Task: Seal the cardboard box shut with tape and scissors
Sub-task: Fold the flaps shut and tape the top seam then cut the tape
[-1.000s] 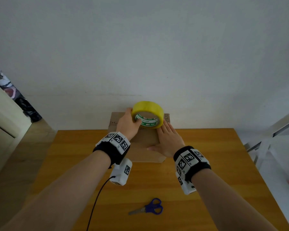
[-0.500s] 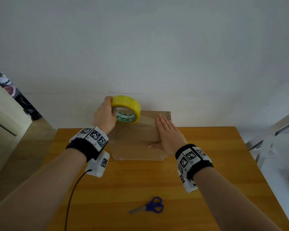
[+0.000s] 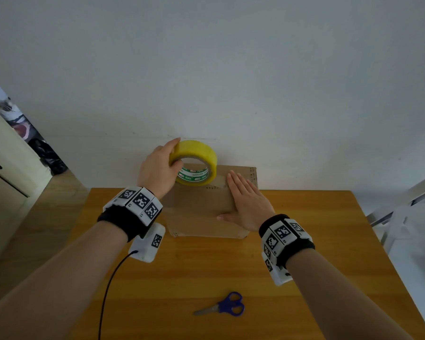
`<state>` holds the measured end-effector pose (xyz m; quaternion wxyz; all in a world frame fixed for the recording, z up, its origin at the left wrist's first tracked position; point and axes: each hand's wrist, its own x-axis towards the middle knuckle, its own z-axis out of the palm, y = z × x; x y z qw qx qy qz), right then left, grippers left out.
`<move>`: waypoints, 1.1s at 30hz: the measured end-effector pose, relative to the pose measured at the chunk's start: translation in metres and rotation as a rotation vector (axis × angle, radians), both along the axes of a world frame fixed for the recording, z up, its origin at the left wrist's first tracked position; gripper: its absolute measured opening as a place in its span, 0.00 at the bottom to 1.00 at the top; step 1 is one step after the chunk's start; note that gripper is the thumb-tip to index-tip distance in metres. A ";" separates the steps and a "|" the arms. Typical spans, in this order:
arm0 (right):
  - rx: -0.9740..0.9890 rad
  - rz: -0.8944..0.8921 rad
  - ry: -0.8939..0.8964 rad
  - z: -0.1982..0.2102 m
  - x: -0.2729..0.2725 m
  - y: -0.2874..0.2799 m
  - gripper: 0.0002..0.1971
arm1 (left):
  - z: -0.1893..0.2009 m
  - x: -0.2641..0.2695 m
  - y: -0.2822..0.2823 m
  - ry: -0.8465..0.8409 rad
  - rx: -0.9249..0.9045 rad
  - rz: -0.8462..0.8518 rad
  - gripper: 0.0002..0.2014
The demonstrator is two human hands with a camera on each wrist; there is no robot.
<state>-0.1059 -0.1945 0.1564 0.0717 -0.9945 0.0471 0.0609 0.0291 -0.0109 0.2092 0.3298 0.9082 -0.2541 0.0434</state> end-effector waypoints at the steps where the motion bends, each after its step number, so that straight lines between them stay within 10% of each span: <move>1: -0.004 -0.002 0.005 0.000 0.000 0.000 0.55 | 0.000 0.000 0.001 0.002 -0.001 0.001 0.26; 33: -0.033 0.131 -0.045 -0.013 0.017 0.020 0.46 | -0.013 -0.014 0.006 0.104 0.026 -0.072 0.29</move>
